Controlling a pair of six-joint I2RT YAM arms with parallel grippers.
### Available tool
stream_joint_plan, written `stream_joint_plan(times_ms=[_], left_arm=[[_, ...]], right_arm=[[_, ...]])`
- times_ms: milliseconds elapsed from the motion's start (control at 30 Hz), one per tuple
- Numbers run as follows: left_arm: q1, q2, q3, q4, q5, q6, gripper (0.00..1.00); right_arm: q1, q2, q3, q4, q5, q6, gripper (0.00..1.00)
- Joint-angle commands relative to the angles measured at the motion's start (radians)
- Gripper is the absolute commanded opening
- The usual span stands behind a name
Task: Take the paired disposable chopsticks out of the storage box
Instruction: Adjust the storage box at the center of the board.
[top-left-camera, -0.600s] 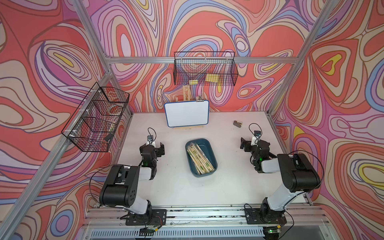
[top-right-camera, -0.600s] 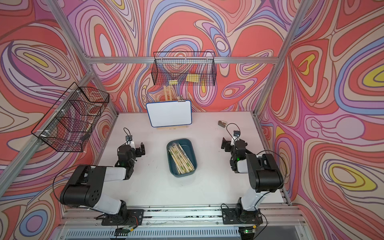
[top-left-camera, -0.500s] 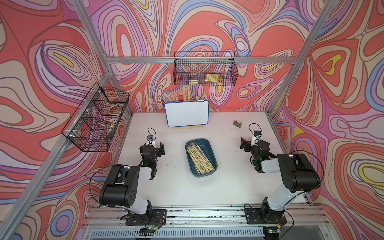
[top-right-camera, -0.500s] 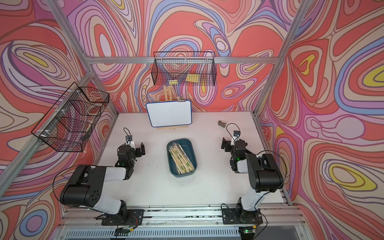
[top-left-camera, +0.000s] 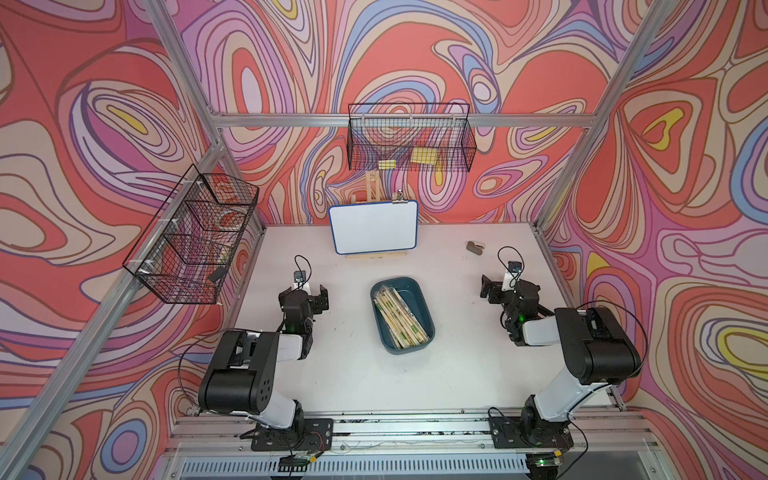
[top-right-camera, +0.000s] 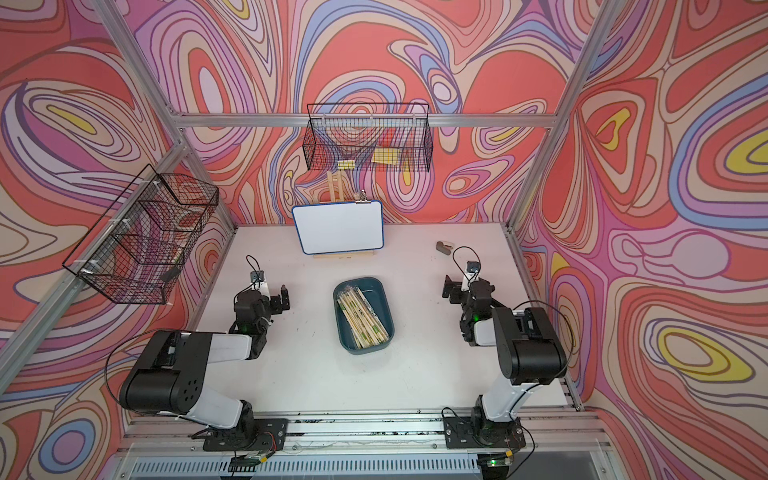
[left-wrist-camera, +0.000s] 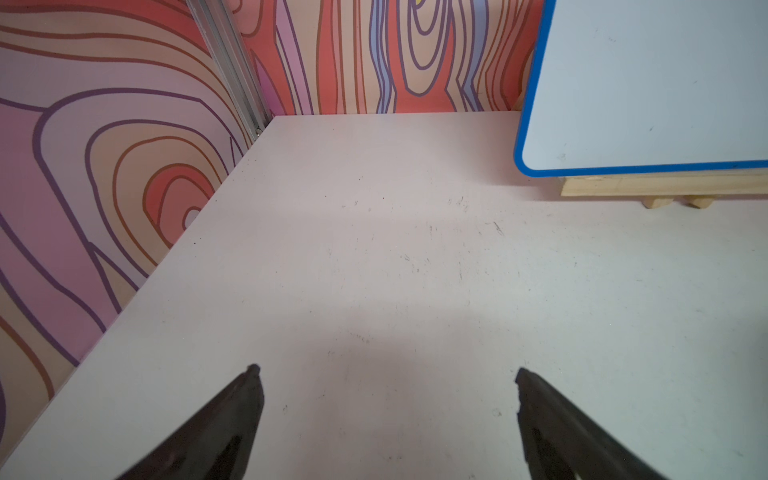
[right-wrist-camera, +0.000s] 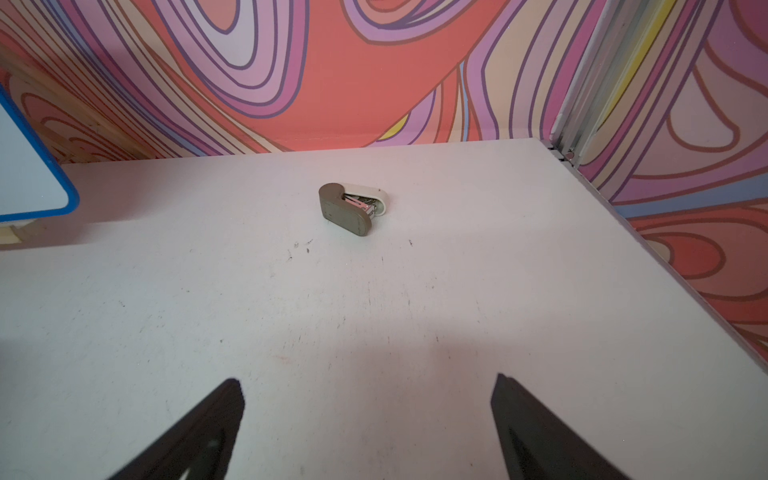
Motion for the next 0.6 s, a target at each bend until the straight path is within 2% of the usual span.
stream_joint_plan(times_ms=[0,200,333,500,567], left_arm=[[0.005,0.014,-0.001,0.006,0.013,0.001,1.0],[0.005,0.008,-0.015,0.031,0.021,0.003,1.0],[0.005,-0.024,-0.042,0.051,-0.035,-0.022,1.0],[0.005,-0.104,-0.039,-0.032,-0.096,-0.046,1.0],[0.005,-0.146,-0.026,-0.085,-0.101,-0.042,1.0]], right_arm=[[-0.005,-0.001,0.002,0.006,-0.007,0.006,0.98],[-0.004,-0.014,-0.038,0.079,0.017,0.021,0.98],[-0.005,-0.11,-0.096,0.099,0.078,0.039,0.98],[-0.005,-0.273,-0.072,-0.095,0.125,0.071,0.98],[-0.005,-0.338,-0.034,-0.222,0.175,0.151,0.98]])
